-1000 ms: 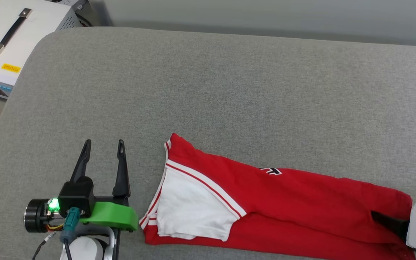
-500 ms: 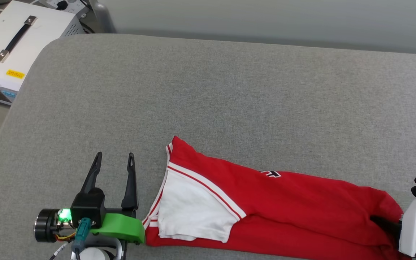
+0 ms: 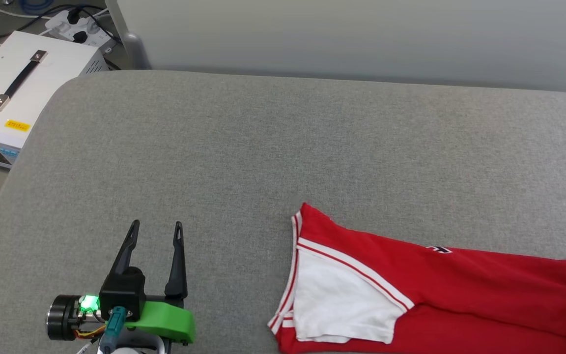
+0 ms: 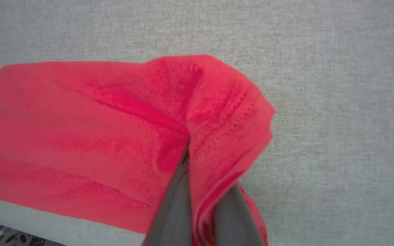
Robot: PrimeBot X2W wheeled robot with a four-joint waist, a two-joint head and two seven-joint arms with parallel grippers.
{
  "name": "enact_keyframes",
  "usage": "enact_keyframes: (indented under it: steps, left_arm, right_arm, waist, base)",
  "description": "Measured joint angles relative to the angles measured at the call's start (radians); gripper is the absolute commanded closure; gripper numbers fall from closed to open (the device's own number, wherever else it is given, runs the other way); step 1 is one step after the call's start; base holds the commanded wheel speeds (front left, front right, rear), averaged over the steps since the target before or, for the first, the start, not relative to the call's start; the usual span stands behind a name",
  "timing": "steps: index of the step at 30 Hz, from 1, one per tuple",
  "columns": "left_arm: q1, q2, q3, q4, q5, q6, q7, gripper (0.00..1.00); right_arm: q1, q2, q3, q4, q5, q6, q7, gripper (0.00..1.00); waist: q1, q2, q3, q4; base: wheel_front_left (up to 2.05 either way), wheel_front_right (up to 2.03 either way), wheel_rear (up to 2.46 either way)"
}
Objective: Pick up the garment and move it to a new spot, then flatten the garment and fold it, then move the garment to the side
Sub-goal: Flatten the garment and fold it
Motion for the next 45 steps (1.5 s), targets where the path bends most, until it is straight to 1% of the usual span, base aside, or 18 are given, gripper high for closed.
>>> enact_keyframes:
  steps: [4,8,11,14,18,25,26,34,40,45]
  left_arm:
    - [0.007,-0.003,0.004,0.002,0.012,-0.008,0.000,0.00]
    - [0.013,-0.012,0.017,0.005,0.013,-0.013,0.000,0.00]
    - [0.016,-0.016,0.022,0.008,0.015,-0.015,0.000,0.00]
    - [0.021,-0.019,0.027,0.010,0.015,-0.022,0.000,0.00]
    - [0.023,-0.022,0.030,0.011,0.022,-0.023,0.000,0.00]
    - [0.023,-0.027,0.029,0.011,0.027,-0.031,0.000,0.00]
    - [0.022,-0.030,0.026,0.011,0.032,-0.032,0.000,0.00]
    - [0.008,-0.047,0.012,0.019,0.033,-0.040,0.000,0.00]
    - [-0.005,-0.052,0.007,0.023,0.039,-0.040,0.000,0.00]
    - [-0.017,-0.056,0.002,0.025,0.039,-0.040,0.000,0.00]
  right_arm:
    - [0.000,-0.022,-0.020,0.047,-0.019,0.000,-0.020,1.00]
    - [0.005,-0.023,-0.023,0.029,-0.018,0.000,-0.024,1.00]
    - [0.021,-0.024,-0.024,-0.030,-0.004,0.000,-0.023,1.00]
    - [0.039,-0.017,-0.030,-0.126,0.036,0.000,-0.017,1.00]
    - [0.059,-0.008,-0.028,-0.252,0.054,0.000,0.015,1.00]
    - [0.064,0.048,0.004,-0.399,0.039,0.000,0.074,1.00]
    - [0.040,0.084,0.039,-0.434,0.011,0.000,0.093,1.00]
    - [-0.107,0.196,0.166,-0.450,-0.055,0.000,0.131,1.00]
    - [-0.215,0.258,0.297,-0.406,-0.100,0.000,0.135,1.00]
    - [-0.305,0.297,0.416,-0.353,-0.153,0.000,0.118,1.00]
  waist:
    - [0.0000,0.0000,-0.014,-0.003]
    - [0.0000,0.0000,-0.023,-0.006]
    - [0.0000,0.0000,-0.027,-0.011]
    - [0.0000,0.0000,-0.030,-0.018]
    - [0.0000,0.0000,-0.032,-0.026]
    - [0.0000,0.0000,-0.027,-0.021]
    - [0.0000,0.0000,-0.021,-0.015]
    - [0.0000,0.0000,0.006,0.010]
    - [0.0000,0.0000,0.024,0.033]
    - [0.0000,0.0000,0.040,0.053]
  base:
    - [0.00,0.00,0.00]
    - [0.00,0.00,0.00]
    - [0.00,0.00,0.00]
    - [0.00,0.00,0.00]
    - [0.00,0.00,0.00]
    - [0.00,0.00,0.00]
    - [0.00,0.00,0.00]
    - [0.00,0.00,0.00]
    - [0.00,0.00,0.00]
    - [0.00,0.00,0.00]
